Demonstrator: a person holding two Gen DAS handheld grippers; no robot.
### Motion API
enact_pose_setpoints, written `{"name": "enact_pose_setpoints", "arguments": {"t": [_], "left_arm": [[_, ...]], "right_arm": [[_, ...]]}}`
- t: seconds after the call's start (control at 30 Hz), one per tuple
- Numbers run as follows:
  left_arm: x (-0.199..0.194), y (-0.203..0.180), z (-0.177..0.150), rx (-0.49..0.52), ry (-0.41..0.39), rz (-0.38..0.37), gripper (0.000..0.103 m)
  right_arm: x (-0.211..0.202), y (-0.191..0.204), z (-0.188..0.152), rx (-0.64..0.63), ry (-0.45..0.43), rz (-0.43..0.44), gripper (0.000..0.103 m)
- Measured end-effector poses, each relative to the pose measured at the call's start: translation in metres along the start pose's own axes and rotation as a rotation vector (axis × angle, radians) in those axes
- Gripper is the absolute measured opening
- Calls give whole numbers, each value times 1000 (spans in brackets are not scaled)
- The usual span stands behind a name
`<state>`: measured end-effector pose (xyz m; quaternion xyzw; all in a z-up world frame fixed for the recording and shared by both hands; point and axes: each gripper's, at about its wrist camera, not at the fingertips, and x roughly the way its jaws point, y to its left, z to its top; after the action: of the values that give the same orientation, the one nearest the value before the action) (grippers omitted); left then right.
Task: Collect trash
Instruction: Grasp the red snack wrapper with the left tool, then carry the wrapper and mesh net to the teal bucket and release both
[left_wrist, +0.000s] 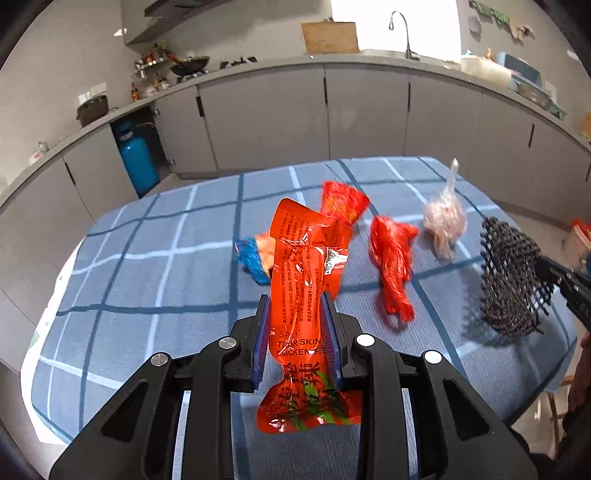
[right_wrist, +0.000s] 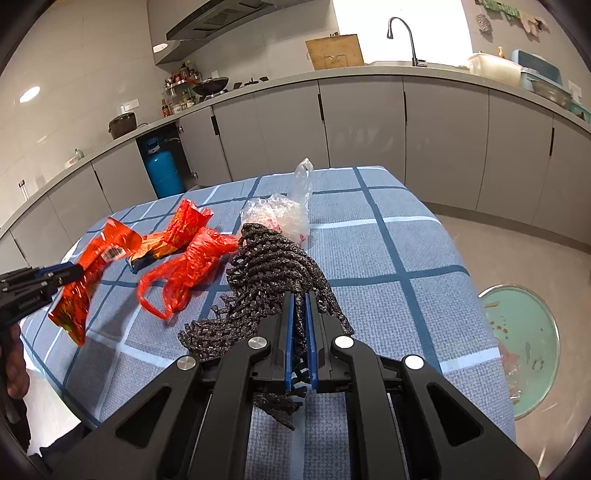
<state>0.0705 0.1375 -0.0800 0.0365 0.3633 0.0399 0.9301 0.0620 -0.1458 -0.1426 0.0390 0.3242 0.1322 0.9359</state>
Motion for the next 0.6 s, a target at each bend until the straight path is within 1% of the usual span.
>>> {"name": "enact_pose_setpoints", "arguments": {"t": [0.13,0.43,0.6], "left_arm": [[-3,-3,6,1,-16,-5,28],[-4,-24,9,37,-25,-38,28],[-11,-52,21,89,-63,-93,28]], "right_arm": [[-1,-2,-2,9,-3,1,8],[-8,-14,-2,38,-17,-10,8],[-16,-27,1,63,-39,-27,8]]}}
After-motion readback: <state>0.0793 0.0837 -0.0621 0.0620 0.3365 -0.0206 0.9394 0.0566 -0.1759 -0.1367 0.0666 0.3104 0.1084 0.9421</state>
